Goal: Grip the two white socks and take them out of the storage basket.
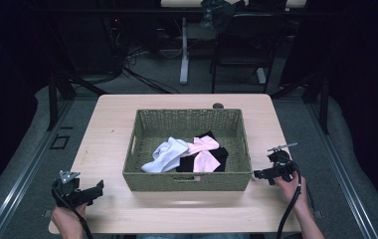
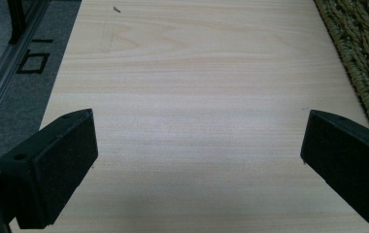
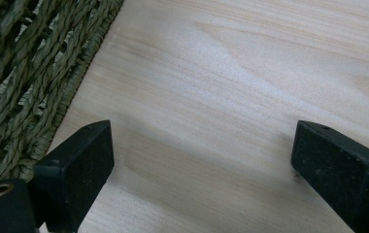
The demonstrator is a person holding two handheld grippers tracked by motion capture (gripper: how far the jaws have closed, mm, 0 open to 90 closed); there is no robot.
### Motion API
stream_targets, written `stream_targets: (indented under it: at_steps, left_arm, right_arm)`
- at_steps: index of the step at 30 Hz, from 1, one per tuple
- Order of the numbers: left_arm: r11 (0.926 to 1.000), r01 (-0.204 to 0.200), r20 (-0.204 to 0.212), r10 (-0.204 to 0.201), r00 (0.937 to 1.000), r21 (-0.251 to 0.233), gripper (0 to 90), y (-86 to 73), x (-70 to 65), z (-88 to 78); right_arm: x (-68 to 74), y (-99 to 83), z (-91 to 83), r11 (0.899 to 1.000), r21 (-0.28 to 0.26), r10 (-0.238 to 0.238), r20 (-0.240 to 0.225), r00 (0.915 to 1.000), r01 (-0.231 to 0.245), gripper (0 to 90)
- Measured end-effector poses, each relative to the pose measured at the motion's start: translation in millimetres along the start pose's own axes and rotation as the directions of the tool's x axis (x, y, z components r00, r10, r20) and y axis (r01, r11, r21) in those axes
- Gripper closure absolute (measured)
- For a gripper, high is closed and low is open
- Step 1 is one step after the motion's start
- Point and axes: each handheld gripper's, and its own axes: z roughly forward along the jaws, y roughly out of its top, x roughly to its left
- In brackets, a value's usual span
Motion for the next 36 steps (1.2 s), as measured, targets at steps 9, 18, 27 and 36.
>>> stream_targets:
  at_steps: [9,18,27,36]
  left_arm:
    - [1.0,0.001,-0.005,-0.001,1.0,0.008,0.2,-0.2,0.6,-0.9]
    - [0.9997,-0.01,-0.005,0.01,0.9999,0.023,0.1,3.1,-1.1,-1.3]
    - [0.999,-0.042,0.008,0.042,0.9991,0.017,0.0,11.1,-5.9,-8.7]
    - [0.9987,-0.046,0.018,0.045,0.9988,0.023,0.0,16.7,-7.1,-13.5]
  right_arm:
    - [1.3,0.0,0.5,1.0,-0.005,-0.001,-0.003,1.0,0.001,7.9]
    - [1.3,-0.8,0.3,1.0,-0.013,0.005,-0.001,1.0,-0.005,7.9]
    - [1.5,0.3,-1.7,1.0,-0.006,-0.008,0.01,0.9999,0.008,8.0]
    - [0.5,-0.2,-2.5,1.0,-0.001,-0.011,0.004,0.9999,0.011,8.0]
